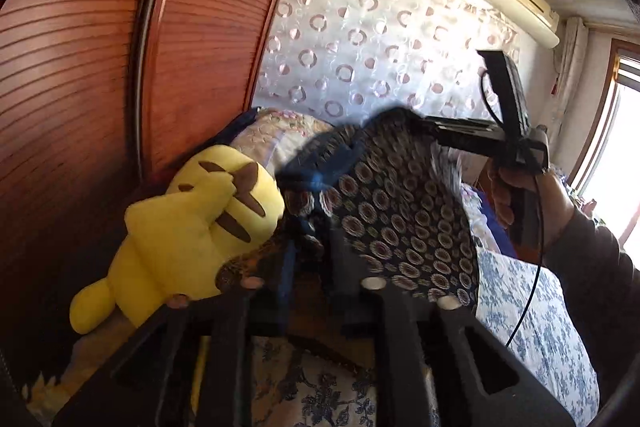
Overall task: Fold small clothes
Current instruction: 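Carry the robe bundle with both grippers toward the yellow plush toy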
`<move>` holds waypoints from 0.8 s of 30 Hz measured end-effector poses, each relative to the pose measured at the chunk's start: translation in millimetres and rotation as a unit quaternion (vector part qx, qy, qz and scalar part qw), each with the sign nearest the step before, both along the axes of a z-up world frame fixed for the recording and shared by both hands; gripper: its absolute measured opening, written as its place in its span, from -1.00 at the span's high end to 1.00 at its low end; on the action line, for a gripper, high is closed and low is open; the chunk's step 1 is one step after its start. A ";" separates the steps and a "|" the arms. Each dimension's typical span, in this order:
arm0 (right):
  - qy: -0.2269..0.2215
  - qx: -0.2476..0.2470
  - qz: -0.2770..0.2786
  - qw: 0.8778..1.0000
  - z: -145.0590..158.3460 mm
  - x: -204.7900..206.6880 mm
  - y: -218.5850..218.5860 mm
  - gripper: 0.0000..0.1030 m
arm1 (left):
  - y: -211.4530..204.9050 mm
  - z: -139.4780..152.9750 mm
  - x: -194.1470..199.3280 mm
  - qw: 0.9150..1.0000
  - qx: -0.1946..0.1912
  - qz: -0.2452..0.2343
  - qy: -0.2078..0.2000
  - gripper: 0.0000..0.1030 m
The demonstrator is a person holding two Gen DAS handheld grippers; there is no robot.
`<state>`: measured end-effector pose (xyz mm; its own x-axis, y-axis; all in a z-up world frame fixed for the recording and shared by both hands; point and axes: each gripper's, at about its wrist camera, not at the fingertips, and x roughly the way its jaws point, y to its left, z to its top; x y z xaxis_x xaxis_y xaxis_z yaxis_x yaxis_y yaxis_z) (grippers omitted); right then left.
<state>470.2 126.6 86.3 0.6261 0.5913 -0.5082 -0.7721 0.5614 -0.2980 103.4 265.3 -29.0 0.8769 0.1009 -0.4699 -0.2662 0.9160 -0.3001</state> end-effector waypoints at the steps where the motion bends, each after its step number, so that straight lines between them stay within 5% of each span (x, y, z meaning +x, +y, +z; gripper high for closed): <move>1: 0.001 0.012 0.001 1.000 3.6 -0.4 -4.0 -0.03 | -1.1 4.5 -2.3 1.000 0.010 0.004 -0.004 0.32; 3: 0.001 0.029 0.002 1.000 5.4 -5.5 -8.7 -0.21 | -1.8 11.9 -3.0 1.000 0.022 0.003 -0.010 0.01; 6: 0.004 0.041 0.018 0.999 2.8 -17.7 -19.2 -0.21 | -8.1 19.6 4.5 0.999 0.041 -0.010 -0.007 -0.48; 14: 0.064 0.026 0.046 0.997 -40.4 -22.5 -28.2 -0.21 | -43.3 3.7 52.3 0.992 0.088 -0.077 0.043 -0.49; 19: 0.105 0.023 0.043 0.993 -64.1 -1.8 -17.5 -0.21 | -41.4 -25.6 70.8 0.987 0.096 -0.076 0.101 -0.49; 24: 0.127 0.025 0.041 0.991 -79.4 17.2 -5.4 -0.21 | -35.9 -39.2 72.1 0.987 0.088 -0.071 0.114 -0.49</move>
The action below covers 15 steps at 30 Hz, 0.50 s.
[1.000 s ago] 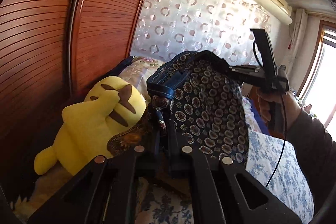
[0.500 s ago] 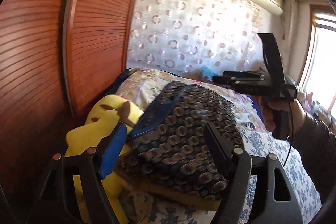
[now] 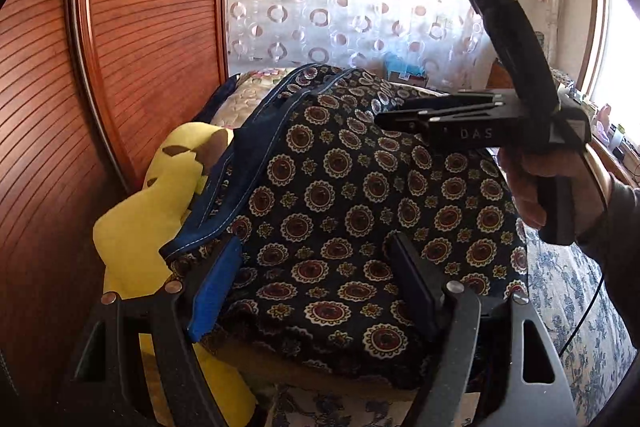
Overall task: Fold small clothes
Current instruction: 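Carry the robe bundle with both grippers toward the yellow plush toy, then lower the robe bundle onto the pillow and open both grippers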
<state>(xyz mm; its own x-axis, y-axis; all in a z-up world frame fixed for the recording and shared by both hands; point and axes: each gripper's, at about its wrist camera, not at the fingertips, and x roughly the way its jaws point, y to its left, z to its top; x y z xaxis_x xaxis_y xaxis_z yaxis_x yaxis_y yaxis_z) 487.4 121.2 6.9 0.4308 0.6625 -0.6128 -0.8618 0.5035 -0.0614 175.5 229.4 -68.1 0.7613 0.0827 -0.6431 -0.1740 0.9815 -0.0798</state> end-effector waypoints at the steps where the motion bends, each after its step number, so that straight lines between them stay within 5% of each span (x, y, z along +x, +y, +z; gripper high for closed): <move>1: 0.002 0.001 -0.001 1.000 -1.5 0.6 -1.4 -0.21 | 1.0 -0.7 -0.5 1.000 -0.002 0.001 0.000 -0.49; 7: -0.003 0.015 -0.020 1.000 -4.1 -3.9 -6.0 -0.21 | -3.6 3.4 -1.2 1.000 0.006 0.003 -0.003 -0.49; 15: -0.024 0.046 -0.052 0.997 13.2 -59.8 -49.2 -0.21 | -23.0 27.7 -21.9 0.999 0.031 -0.011 -0.024 -0.49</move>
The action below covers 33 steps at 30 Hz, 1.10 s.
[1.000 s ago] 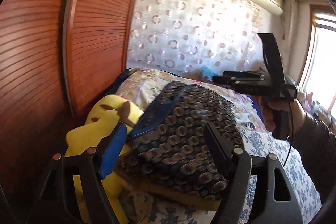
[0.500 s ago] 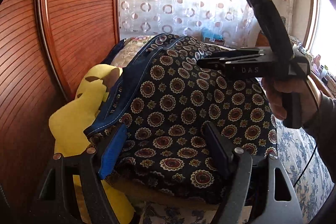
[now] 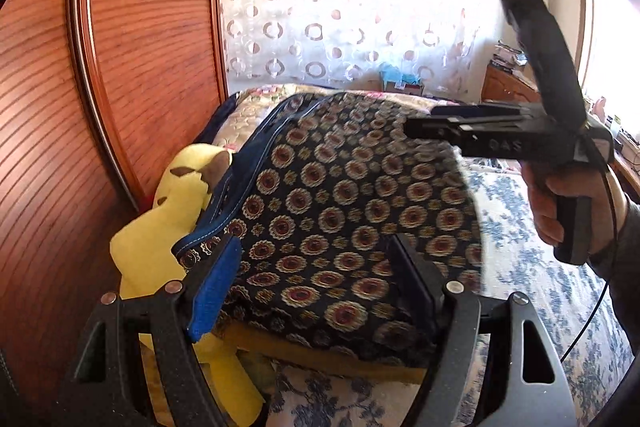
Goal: Fold small clothes
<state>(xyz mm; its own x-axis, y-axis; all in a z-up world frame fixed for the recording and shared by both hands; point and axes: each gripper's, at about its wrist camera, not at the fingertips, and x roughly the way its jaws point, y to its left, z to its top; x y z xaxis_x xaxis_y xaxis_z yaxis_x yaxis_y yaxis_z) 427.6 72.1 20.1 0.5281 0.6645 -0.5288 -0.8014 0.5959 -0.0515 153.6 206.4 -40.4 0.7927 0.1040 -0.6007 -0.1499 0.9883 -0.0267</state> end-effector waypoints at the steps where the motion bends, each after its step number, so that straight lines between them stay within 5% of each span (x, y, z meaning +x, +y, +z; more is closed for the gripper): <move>1: -0.003 0.000 -0.004 1.000 1.1 -9.5 -6.1 -0.21 | -4.7 3.7 -4.2 1.000 0.001 -0.002 -0.004 -0.49; 14: -0.023 0.039 -0.062 0.997 12.0 -139.9 -104.1 -0.22 | -63.1 25.9 -37.3 0.998 -0.004 -0.054 -0.039 -0.68; 22: -0.040 0.051 -0.121 0.990 5.9 -202.6 -150.8 -0.44 | -93.3 30.9 -49.9 0.996 0.008 -0.073 -0.044 -0.74; 33: -0.073 0.071 -0.261 0.960 4.0 -293.4 -214.9 -0.60 | -144.5 30.2 -62.7 0.995 0.012 -0.092 -0.042 -0.74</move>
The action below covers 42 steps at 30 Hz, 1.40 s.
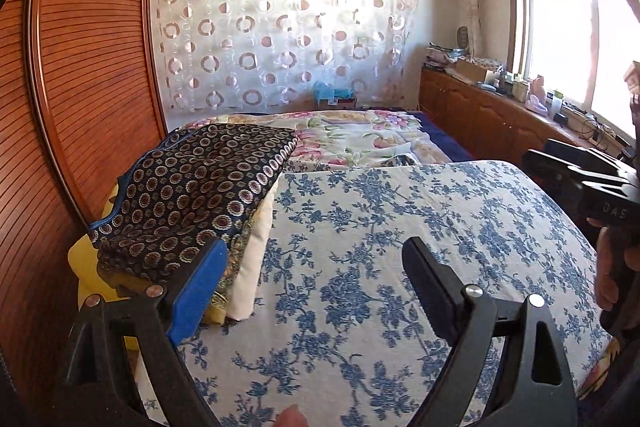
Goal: Fold small clothes
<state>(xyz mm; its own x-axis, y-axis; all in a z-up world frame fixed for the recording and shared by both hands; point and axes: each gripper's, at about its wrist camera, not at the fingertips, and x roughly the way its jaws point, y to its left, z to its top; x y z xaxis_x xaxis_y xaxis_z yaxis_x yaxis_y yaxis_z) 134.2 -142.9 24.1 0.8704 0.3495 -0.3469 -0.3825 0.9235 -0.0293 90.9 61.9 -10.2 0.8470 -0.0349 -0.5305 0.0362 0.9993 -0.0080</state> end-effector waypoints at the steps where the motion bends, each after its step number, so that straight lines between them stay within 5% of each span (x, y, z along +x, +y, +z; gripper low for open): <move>1: -0.001 0.002 -0.010 1.000 1.0 -9.7 -6.6 -0.60 | -3.7 0.6 -1.3 1.000 -0.002 -0.001 -0.001 -0.74; 19: -0.031 0.044 -0.055 0.997 23.4 -113.2 -29.8 -0.60 | -52.3 56.3 -24.4 0.998 -0.019 -0.023 -0.053 -0.74; 42: -0.048 0.052 -0.062 0.996 9.1 -115.9 -35.5 -0.60 | -42.5 71.0 -46.7 0.997 -0.015 -0.006 -0.072 -0.74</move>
<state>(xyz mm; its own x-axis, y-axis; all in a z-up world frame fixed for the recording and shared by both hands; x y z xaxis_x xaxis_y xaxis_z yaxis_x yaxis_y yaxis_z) 18.3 -178.4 33.1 0.9364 0.2664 -0.2285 -0.2649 0.9635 0.0377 44.2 19.4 60.9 0.9133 -0.0598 -0.4028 0.0517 0.9982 -0.0310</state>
